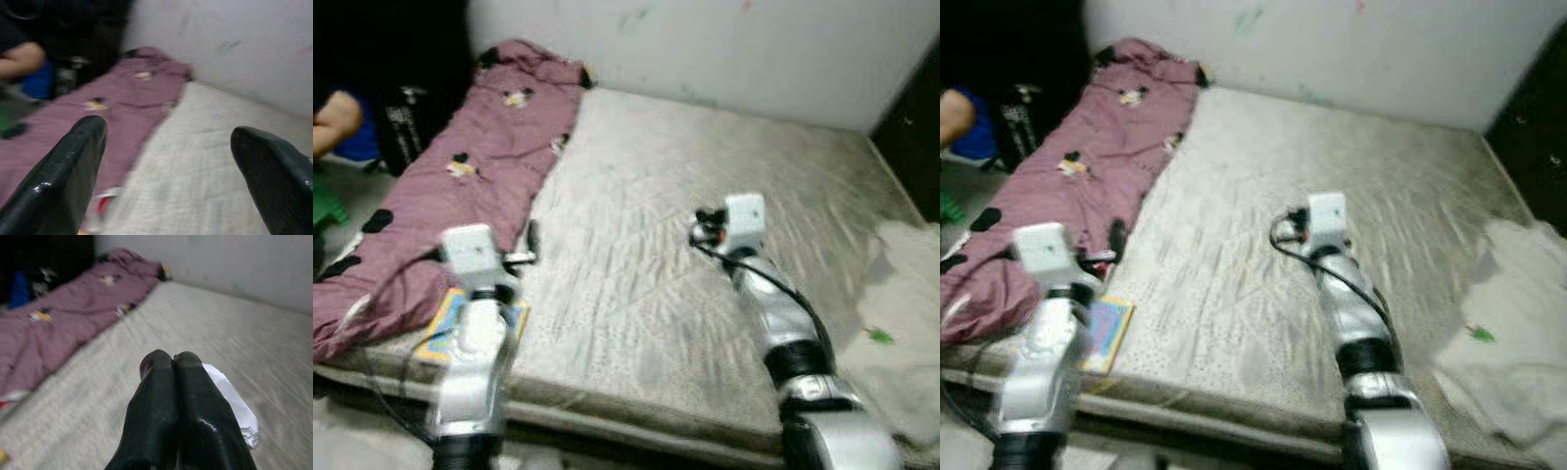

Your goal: Clean up the room

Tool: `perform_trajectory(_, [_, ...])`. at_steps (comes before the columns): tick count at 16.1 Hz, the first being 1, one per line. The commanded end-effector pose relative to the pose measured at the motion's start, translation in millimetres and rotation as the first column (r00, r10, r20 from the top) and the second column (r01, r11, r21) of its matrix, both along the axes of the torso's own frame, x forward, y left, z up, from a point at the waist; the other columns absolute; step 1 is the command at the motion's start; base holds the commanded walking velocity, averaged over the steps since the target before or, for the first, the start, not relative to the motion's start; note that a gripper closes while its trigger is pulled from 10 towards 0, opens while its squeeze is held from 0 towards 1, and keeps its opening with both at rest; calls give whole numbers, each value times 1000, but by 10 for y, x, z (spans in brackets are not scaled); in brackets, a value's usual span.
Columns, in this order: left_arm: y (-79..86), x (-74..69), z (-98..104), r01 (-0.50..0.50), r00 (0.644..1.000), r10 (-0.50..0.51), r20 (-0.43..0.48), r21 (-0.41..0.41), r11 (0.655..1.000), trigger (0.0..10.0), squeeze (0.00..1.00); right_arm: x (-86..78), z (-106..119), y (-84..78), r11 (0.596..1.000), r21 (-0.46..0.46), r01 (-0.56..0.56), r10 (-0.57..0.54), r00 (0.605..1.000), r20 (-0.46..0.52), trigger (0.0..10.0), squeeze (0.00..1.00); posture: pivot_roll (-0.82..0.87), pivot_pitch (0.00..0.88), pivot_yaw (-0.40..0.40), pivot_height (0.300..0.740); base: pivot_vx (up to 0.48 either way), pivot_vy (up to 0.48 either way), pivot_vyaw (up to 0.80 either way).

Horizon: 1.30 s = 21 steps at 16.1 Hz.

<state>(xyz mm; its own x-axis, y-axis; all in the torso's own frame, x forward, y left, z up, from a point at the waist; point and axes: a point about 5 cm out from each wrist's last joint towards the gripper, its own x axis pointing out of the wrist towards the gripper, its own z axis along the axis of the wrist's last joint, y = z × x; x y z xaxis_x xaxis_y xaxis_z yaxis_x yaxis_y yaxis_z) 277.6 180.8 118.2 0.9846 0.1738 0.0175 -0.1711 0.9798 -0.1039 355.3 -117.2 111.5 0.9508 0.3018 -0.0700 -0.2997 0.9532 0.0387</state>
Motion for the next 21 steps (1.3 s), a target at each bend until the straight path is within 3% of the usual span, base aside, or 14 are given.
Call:
perform_trajectory(1, [-114,15,12,22,1000,-22,0,-15,1000,10000,0,-9,-23,-150,999,-24,31,-31,1000,-1,10000,0,70,0,-82,740,0,0,0])
perform_trajectory(5, [-102,5,-12,15,1000,-15,-7,-33,999,10000,0,-17,-38,-160,999,-28,31,-31,1000,-1,10000,0,70,0,-80,740,0,0,0])
perform_trajectory(9, [-46,-54,-68,-18,999,17,-29,-46,999,10000,0,-59,-68,-161,999,-30,16,-16,1000,-6,10000,0,69,0,-82,740,0,480,-730])
perform_trajectory(14, [59,-48,-110,-54,998,52,-40,-67,996,10000,0,-64,-71,-124,999,-42,-9,9,1000,-2,10000,0,67,0,-88,740,0,480,0])
perform_trajectory(21, [30,-14,-63,-41,999,40,-26,-53,998,10000,0,-48,-77,-88,998,-44,-34,33,999,-15,10000,0,65,0,-85,740,0,480,0])
